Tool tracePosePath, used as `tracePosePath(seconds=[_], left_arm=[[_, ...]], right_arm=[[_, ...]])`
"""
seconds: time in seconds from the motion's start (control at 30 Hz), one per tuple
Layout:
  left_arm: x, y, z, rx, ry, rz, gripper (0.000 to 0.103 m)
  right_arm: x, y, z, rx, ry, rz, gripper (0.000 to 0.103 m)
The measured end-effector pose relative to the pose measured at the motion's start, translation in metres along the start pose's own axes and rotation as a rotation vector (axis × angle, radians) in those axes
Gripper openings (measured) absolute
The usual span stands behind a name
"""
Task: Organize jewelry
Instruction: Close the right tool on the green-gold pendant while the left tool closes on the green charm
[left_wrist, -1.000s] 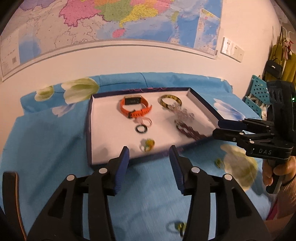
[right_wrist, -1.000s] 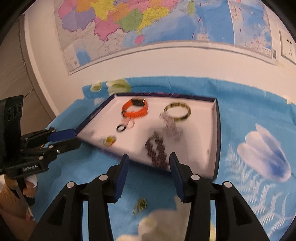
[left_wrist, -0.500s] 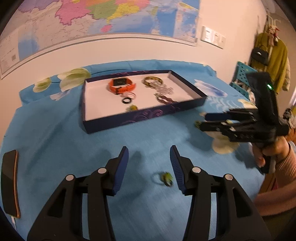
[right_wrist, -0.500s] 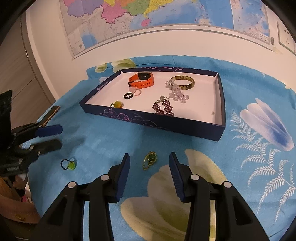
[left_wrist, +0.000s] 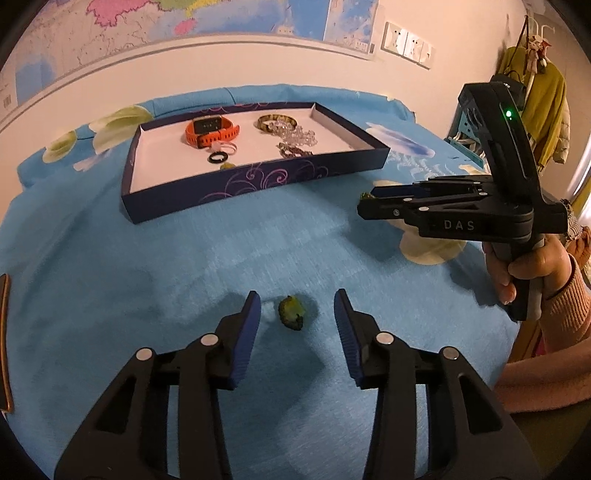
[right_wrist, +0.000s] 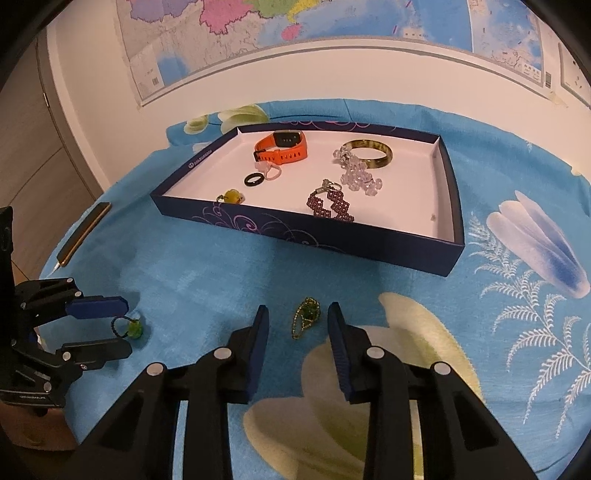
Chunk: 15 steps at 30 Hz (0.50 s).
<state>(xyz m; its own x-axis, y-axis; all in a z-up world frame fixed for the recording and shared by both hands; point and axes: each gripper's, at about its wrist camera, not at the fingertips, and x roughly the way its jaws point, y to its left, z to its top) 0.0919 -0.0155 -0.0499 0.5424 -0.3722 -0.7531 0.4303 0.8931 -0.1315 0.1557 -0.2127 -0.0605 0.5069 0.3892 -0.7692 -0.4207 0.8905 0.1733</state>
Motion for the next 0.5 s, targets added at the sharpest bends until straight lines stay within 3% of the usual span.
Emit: tracePosePath(seconds=[0.3,0.37,0.5], left_arm=[[0.0052,0.0049,-0.0031,-0.037,0.021,0.013,0.017],[0.0052,0.0061,-0.0029,-0.042,0.021,0.015,0.016],[0.0054,0.0057,-0.0021,-0.047,0.015,0.024,0.016]], right_arm=[[0.0007,0.0009,-0.0007,-0.004,0.005,-0.024,0.015],[0.0014,0.0025,-0.0003,-0.013,0.007,-0.028,0.009],[0.0004,0.0032,-0.0003,-0.014,0.002,-0.039,0.008]])
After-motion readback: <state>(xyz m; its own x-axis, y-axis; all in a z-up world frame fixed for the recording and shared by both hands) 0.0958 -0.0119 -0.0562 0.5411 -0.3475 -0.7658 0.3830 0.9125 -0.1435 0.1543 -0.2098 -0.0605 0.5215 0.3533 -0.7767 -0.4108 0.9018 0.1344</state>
